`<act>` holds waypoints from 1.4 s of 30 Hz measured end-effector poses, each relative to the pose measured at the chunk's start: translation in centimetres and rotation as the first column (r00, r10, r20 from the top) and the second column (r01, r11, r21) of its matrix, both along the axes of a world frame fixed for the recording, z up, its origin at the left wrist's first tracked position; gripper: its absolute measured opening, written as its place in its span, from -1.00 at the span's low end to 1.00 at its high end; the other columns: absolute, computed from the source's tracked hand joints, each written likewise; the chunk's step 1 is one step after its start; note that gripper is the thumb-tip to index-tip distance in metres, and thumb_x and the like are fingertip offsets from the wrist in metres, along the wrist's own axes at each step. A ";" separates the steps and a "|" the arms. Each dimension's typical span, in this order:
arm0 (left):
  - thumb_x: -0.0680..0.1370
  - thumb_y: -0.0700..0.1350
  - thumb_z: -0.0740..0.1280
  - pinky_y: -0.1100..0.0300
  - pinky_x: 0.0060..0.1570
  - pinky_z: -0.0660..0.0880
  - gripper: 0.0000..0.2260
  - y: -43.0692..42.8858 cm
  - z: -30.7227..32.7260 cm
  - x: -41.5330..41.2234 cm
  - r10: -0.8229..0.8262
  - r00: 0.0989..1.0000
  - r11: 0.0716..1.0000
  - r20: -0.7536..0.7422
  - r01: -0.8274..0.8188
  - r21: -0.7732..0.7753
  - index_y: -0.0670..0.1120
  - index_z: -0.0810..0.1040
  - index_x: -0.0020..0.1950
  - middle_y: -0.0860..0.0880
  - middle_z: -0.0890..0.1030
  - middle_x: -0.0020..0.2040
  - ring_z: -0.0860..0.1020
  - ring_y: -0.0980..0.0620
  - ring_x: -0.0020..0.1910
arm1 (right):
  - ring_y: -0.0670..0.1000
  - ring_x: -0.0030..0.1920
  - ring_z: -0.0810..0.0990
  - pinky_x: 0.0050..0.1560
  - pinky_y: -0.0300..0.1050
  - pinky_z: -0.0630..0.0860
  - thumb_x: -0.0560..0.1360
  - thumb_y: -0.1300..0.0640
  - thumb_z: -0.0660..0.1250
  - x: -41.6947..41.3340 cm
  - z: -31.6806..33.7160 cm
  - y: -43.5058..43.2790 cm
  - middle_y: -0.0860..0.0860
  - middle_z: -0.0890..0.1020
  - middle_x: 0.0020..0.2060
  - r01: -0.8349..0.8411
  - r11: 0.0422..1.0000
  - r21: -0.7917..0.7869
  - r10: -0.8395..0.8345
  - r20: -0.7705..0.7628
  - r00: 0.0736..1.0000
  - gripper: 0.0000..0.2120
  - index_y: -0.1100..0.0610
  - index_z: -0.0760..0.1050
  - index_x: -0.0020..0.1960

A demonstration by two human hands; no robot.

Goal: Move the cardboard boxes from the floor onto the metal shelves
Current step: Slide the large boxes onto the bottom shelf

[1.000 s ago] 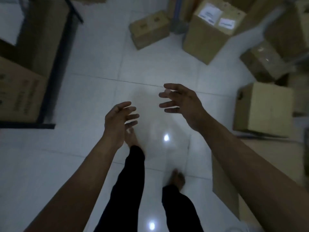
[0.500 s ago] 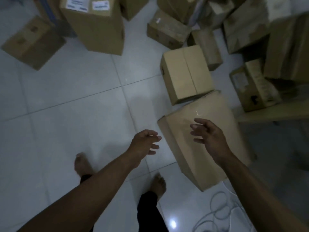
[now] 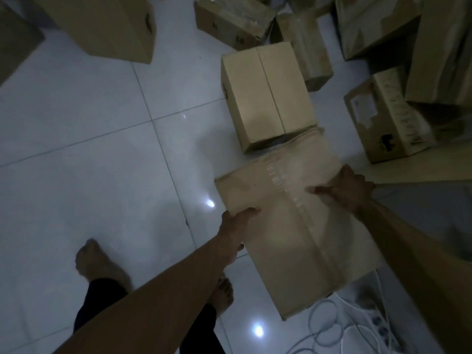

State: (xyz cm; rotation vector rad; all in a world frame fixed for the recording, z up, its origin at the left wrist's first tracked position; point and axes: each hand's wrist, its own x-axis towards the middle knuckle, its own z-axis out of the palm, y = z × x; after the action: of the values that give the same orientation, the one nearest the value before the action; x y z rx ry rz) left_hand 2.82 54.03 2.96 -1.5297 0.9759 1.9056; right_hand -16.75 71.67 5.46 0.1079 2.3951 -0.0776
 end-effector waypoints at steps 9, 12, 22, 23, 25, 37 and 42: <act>0.52 -0.17 0.41 0.24 -0.45 0.57 -0.85 -8.0 6.7 9.7 0.312 0.943 0.944 -0.115 -0.321 -0.070 0.08 0.60 -0.01 0.17 0.71 -0.23 0.67 0.20 -0.30 | 0.24 0.27 0.48 0.26 0.19 0.49 0.10 0.02 0.74 6.8 4.9 -6.2 0.22 0.50 0.27 0.062 0.930 -0.363 -0.110 -0.111 0.988 -0.08 0.17 0.44 0.37; 0.52 -0.15 0.43 0.21 -0.41 0.58 -0.74 -13.5 8.9 12.9 0.363 0.926 0.921 -0.109 -0.374 -0.109 0.24 0.63 0.02 0.15 0.71 -0.10 0.68 0.16 -0.20 | 0.16 0.14 0.55 0.06 0.07 0.58 0.10 0.02 0.74 9.1 5.9 -11.4 0.14 0.55 0.18 0.024 0.909 -0.415 -0.056 -0.065 0.996 -0.12 0.16 0.44 0.31; 0.48 -0.25 0.48 0.19 -0.23 0.62 -0.66 -35.8 12.7 25.0 0.640 0.738 0.678 -0.212 -0.673 -0.297 0.01 0.52 0.18 0.01 0.65 0.07 0.65 0.03 -0.02 | 0.10 0.06 0.59 -0.08 0.02 0.58 0.24 0.13 0.66 16.6 10.4 -40.7 0.01 0.56 0.04 -0.076 0.802 -0.592 0.175 0.111 0.978 -0.29 0.11 0.36 0.25; 0.50 -0.25 0.46 0.25 -0.28 0.60 -0.64 -37.8 12.7 26.2 0.672 0.708 0.640 -0.218 -0.703 -0.308 0.03 0.47 0.22 0.05 0.61 0.08 0.63 0.08 -0.02 | 0.17 0.08 0.59 -0.04 0.10 0.60 0.27 0.17 0.65 17.3 10.6 -43.9 0.09 0.56 0.07 -0.110 0.792 -0.600 0.217 0.108 0.970 -0.31 0.15 0.35 0.26; 0.52 -0.23 0.45 0.24 -0.25 0.57 -0.61 -41.5 12.6 28.3 0.719 0.650 0.569 -0.246 -0.754 -0.329 0.05 0.43 0.26 0.05 0.57 0.11 0.60 0.12 -0.02 | 0.22 0.14 0.56 0.06 0.22 0.60 0.30 0.18 0.64 18.6 10.9 -50.2 0.17 0.53 0.17 -0.180 0.770 -0.612 0.305 0.106 0.947 -0.33 0.14 0.32 0.26; 0.32 -0.10 0.42 0.01 0.06 0.63 -0.41 -56.9 16.1 38.7 0.815 0.449 0.266 -0.365 -0.851 -0.453 -0.05 0.53 0.36 -0.04 0.69 0.15 0.65 -0.06 0.11 | -0.22 -0.04 0.67 -0.05 -0.13 0.60 0.35 0.19 0.59 27.1 14.1 -80.0 -0.27 0.70 -0.09 -0.369 0.506 -0.780 0.719 0.145 0.680 -0.55 -0.24 0.57 0.07; 0.44 -0.21 0.41 0.31 -0.17 0.59 -0.48 -63.5 16.2 40.4 0.867 0.307 0.103 -0.394 -0.882 -0.460 0.17 0.49 0.35 0.07 0.70 0.10 0.67 0.14 0.00 | -0.19 0.14 0.56 -0.11 -0.42 0.51 0.30 0.31 0.61 30.0 14.5 -91.7 -0.19 0.60 0.19 -0.375 0.410 -0.831 0.830 0.171 0.531 -0.19 -0.11 0.42 0.44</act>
State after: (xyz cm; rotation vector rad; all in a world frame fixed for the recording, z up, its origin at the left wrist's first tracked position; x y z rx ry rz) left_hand 43.22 -9.44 19.12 -3.0616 0.7078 2.4493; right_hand 13.28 -20.08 19.95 -1.0584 1.4632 -0.5352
